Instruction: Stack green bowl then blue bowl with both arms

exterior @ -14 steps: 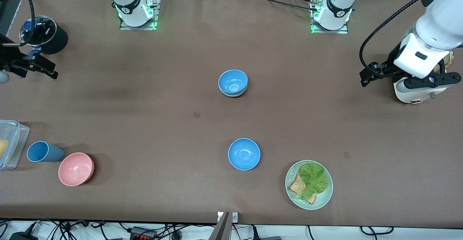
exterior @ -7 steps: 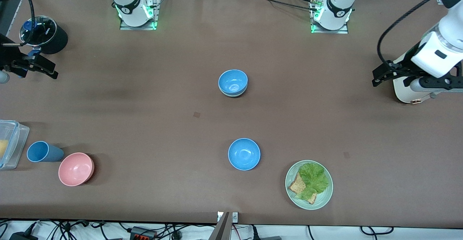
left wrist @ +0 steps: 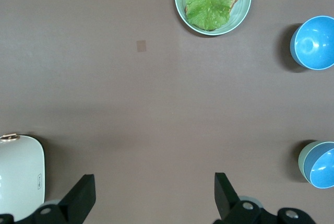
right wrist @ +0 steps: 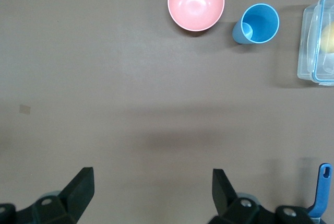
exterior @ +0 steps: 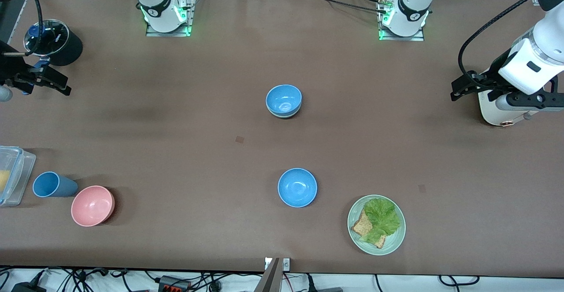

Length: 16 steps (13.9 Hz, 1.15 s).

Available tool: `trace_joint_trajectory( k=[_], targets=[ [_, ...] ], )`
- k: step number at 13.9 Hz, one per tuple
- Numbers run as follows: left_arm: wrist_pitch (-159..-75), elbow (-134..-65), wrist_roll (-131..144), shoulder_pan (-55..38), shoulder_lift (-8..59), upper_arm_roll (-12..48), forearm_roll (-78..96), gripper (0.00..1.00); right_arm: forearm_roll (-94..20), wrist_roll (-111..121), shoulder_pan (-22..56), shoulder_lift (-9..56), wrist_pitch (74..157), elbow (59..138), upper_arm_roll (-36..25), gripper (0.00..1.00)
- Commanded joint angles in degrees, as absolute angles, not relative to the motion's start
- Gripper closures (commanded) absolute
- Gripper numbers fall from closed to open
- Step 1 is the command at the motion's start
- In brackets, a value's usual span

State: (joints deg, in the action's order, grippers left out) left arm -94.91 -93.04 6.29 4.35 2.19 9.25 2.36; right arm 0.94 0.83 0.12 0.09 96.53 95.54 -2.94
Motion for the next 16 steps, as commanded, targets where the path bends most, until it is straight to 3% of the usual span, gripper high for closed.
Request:
trace_joint_trajectory(
  k=[1,16],
  targets=[
    [-93.96,-91.41,5.89,4.22,3.25,9.32,2.64,0.0,1.14,1.67,0.18,-0.35,95.62,95.27,-2.9,0.0],
    [-90.53,-90.79,8.7,6.06,3.34,8.7,5.01,0.0,1.41,1.32,0.09,0.09,96.24,95.27,-2.9,0.0]
  ],
)
